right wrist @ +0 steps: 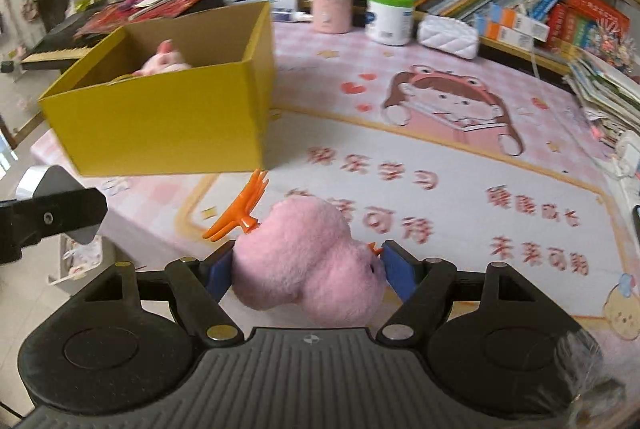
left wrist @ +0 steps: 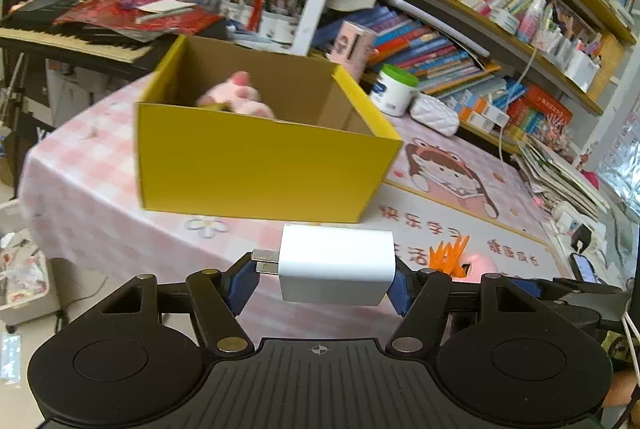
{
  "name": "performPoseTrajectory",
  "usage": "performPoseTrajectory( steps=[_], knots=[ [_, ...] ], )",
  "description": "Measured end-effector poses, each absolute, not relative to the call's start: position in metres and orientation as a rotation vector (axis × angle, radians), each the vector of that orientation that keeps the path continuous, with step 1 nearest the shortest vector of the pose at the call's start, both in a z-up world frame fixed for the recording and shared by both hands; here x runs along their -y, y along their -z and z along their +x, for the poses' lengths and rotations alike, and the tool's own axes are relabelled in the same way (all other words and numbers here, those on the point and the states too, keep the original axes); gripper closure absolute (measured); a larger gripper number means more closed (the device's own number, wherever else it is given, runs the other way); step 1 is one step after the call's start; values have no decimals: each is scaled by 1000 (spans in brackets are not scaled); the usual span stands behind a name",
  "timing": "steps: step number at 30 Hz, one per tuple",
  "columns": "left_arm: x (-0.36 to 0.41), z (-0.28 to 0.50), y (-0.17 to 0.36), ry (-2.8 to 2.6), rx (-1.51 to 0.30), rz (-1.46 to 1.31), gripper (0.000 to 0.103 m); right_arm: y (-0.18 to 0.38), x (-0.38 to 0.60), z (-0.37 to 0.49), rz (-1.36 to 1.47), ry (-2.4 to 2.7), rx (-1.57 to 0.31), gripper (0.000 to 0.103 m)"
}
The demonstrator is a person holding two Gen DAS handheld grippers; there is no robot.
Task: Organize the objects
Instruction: 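Lift and carry the charger plug and pink plush over the yellow box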
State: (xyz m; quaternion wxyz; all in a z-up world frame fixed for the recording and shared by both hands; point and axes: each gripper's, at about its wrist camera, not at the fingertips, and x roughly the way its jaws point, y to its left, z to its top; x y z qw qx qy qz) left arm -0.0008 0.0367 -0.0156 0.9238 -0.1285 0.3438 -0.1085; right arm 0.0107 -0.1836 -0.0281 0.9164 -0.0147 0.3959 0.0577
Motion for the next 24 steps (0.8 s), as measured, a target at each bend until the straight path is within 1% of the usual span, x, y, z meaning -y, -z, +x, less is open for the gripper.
performPoseTrajectory(
  steps=[11, 24],
  knots=[
    [-79, -29, 9, 167, -663, -275, 38, 23, 133, -11, -51, -192, -797, 29],
    [-107, -51, 4, 111, -633, -307, 38, 19, 97, -24, -97, -276, -791, 29]
  ],
)
